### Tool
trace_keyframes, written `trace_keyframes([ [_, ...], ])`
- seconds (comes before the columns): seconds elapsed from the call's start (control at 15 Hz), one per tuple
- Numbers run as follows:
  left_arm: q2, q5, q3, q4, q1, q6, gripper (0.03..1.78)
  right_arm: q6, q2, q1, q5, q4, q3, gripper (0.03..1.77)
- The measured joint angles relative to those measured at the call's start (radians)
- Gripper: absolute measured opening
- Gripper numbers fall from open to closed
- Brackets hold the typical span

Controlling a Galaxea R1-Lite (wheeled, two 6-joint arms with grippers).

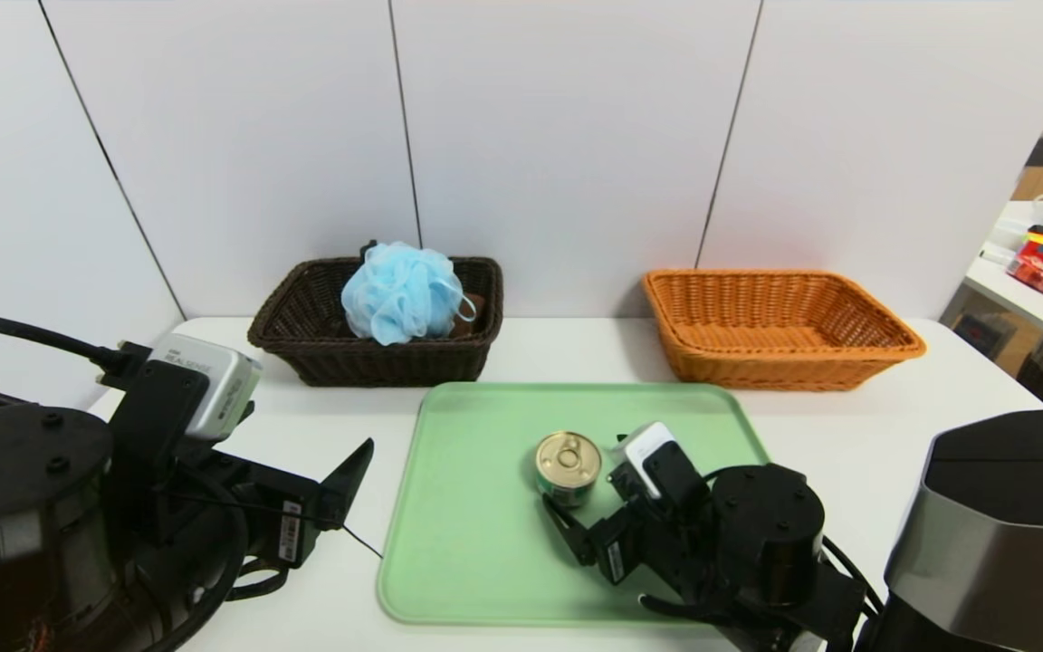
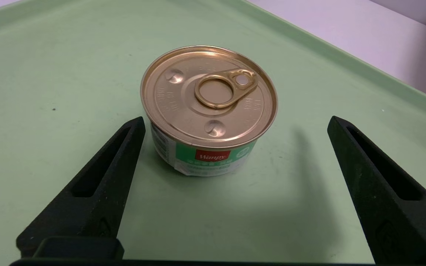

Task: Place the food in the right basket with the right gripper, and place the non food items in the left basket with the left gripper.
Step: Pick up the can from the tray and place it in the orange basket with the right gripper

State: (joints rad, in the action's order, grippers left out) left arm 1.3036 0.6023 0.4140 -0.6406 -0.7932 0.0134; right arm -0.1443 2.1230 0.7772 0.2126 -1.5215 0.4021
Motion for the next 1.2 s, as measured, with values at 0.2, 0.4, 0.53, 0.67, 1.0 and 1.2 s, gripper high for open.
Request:
trace_keyframes([
  [0.2, 0.006, 0.000, 0.001, 0.000, 0.000, 0.000, 1.69, 0.001, 0.009, 0.003, -0.001, 0.000, 0.011, 1.70],
  [0.4, 0.012, 0.000, 0.001, 0.000, 0.000, 0.001, 1.69, 0.000, 0.026, 0.004, -0.013, 0.000, 0.035, 1.70],
  [0.53, 0.014, 0.000, 0.000, 0.000, 0.000, 0.001, 1.69, 0.000, 0.034, 0.004, -0.015, 0.000, 0.054, 1.70],
  [0.67, 0.014, 0.000, -0.001, 0.000, 0.000, 0.002, 1.69, -0.001, 0.046, 0.003, -0.014, 0.000, 0.076, 1.70],
  [1.0, 0.015, 0.000, -0.002, 0.000, 0.000, 0.001, 1.69, -0.005, 0.077, -0.003, -0.015, 0.000, 0.127, 1.70],
  [1.2, 0.016, 0.000, -0.003, 0.000, 0.000, 0.003, 1.69, -0.008, 0.091, -0.004, -0.016, 0.000, 0.158, 1.70],
])
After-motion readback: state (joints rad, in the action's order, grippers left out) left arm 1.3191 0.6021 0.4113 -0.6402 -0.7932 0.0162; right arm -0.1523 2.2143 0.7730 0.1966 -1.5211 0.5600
